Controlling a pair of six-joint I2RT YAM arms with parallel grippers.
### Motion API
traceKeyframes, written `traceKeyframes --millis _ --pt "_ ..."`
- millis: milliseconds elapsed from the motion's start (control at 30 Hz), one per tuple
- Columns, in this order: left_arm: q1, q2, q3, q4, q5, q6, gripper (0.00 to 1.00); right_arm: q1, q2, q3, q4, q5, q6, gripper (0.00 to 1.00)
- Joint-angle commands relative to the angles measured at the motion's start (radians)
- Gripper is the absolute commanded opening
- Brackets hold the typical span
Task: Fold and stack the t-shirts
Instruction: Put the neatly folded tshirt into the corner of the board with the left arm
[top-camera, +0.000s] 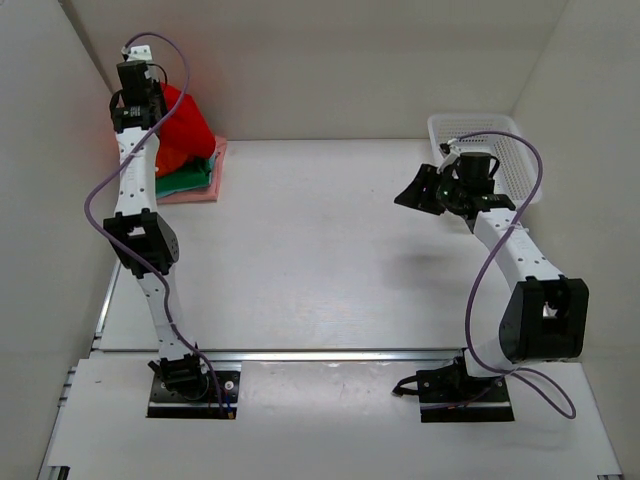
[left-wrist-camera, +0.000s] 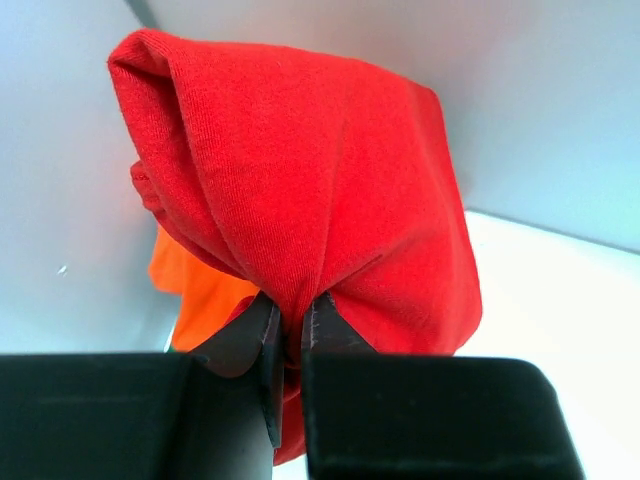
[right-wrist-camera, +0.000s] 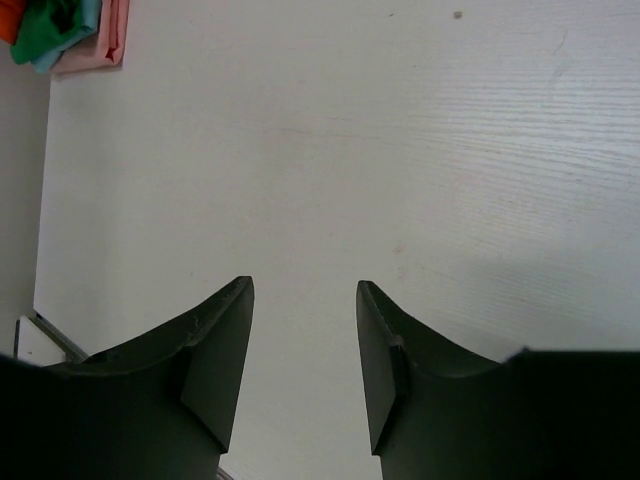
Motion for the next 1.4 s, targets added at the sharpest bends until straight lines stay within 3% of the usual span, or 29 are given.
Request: traceKeyframes --millis 0,300,567,800,1000,1367 --pt "0.023 -0.087 -0.004 0.066 0.114 -0.046 0.00 0.014 0.024 0.046 0.030 -0.001 0.012 0.43" --pt "0.073 -0.009 -0.003 0.055 0.158 -0.053 0.00 0.054 0.075 0.105 -0.013 0.003 0.014 0.42" --pt "0.110 0.034 -0.038 -0.006 0.306 -0.017 0.00 0.083 0.159 0.206 -0.060 0.015 0.003 0.41" --pt "0.147 -0.007 -0.047 -0.052 0.450 0.036 0.00 0.120 0.215 0.266 -0.087 0.026 0.006 0.40" --pt "0.219 -0.019 -0.023 -0.054 0.598 -0.008 0.00 0.158 0.233 0.293 -0.110 0.038 0.012 0.40" --pt "0.236 -0.094 -0.076 -0.177 0.657 0.081 0.00 0.191 0.262 0.332 -0.129 0.063 0.012 0.40"
